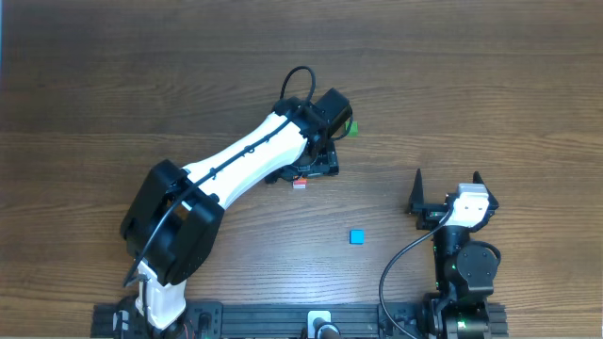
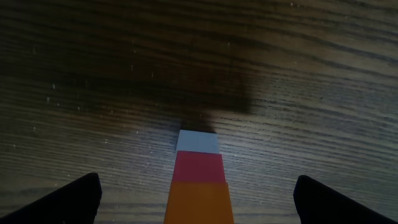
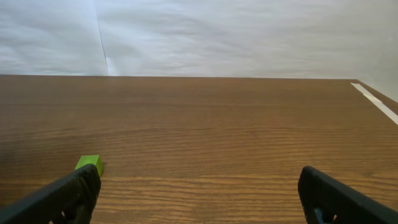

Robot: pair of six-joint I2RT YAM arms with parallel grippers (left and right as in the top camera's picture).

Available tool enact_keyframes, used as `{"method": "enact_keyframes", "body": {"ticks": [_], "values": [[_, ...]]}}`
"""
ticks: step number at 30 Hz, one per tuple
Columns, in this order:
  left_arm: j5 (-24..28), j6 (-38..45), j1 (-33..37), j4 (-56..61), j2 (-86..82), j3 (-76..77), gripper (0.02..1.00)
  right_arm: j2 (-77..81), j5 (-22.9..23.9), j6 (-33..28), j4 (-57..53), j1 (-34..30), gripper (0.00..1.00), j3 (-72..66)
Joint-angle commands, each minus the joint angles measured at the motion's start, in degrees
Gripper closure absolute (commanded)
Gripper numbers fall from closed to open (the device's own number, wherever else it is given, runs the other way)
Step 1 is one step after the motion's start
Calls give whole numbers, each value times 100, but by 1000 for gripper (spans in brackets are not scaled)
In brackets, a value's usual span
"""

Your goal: Stack Cubes

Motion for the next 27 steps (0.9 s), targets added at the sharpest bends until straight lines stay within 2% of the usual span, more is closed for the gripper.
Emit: {"method": "enact_keyframes", "body": {"ticks": [1, 6, 13, 15, 18, 22, 27], "values": [[-66, -20, 28, 15, 17, 76, 18, -24, -50, -4, -7, -39, 7, -35], [-184, -24, 31, 120, -629, 76, 18, -24, -50, -4, -7, -39, 7, -35], [-1176, -20, 131, 404, -2435, 52, 18, -24, -50, -2, -7, -39, 9, -35], [-1274, 46, 310, 533, -2920, -83, 20, -24, -50, -2, -9, -39, 9, -35], [-1204, 245, 767, 914, -3624, -498, 18, -24, -50, -4, -9, -39, 9, -35], [-540, 946, 2002, 1958, -4911, -1604, 23, -24, -50, -4, -9, -39, 9, -35], [-66, 1714, 3209, 2859, -6186, -2811, 20, -24, -50, -4, -7, -39, 7, -35]]}}
